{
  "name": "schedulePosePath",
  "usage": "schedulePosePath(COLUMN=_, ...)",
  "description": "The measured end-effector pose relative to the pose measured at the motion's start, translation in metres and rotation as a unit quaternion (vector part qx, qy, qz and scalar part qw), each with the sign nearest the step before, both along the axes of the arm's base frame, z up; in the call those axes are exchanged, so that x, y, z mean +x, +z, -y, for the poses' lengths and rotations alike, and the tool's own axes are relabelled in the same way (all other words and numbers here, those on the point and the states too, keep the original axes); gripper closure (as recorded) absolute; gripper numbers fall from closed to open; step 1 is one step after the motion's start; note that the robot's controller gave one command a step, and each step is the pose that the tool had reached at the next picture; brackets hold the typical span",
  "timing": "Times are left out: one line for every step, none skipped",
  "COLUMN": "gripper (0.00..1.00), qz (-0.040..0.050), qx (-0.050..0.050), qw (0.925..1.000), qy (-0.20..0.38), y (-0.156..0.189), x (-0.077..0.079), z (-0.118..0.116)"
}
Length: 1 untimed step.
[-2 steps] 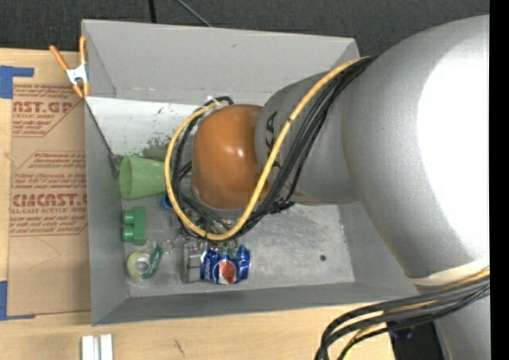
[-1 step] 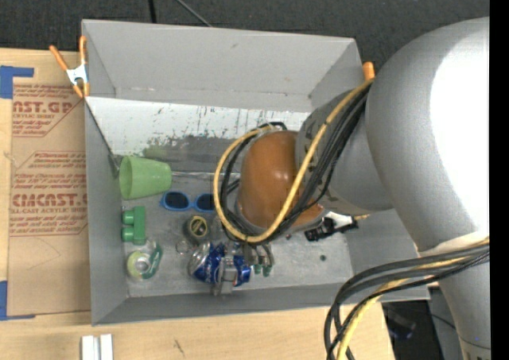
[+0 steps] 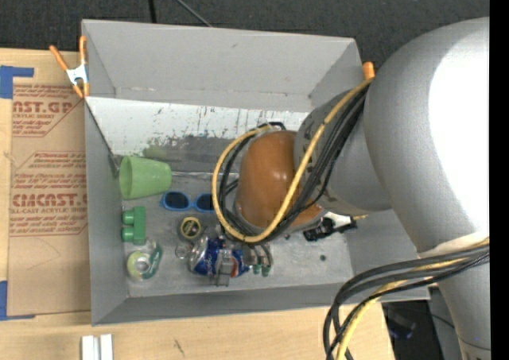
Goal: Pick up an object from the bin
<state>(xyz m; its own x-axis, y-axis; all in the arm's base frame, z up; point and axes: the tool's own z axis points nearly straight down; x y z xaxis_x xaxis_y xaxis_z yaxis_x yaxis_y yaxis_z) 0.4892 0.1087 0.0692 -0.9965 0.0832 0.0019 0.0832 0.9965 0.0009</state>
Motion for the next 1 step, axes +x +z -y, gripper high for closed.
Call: schedulePosePath(gripper=1.00, qz=0.0054, qx=0.001, qw=1.0000, qy=-0.002, y=0.1375, x=0.0155, z=-0.0302)
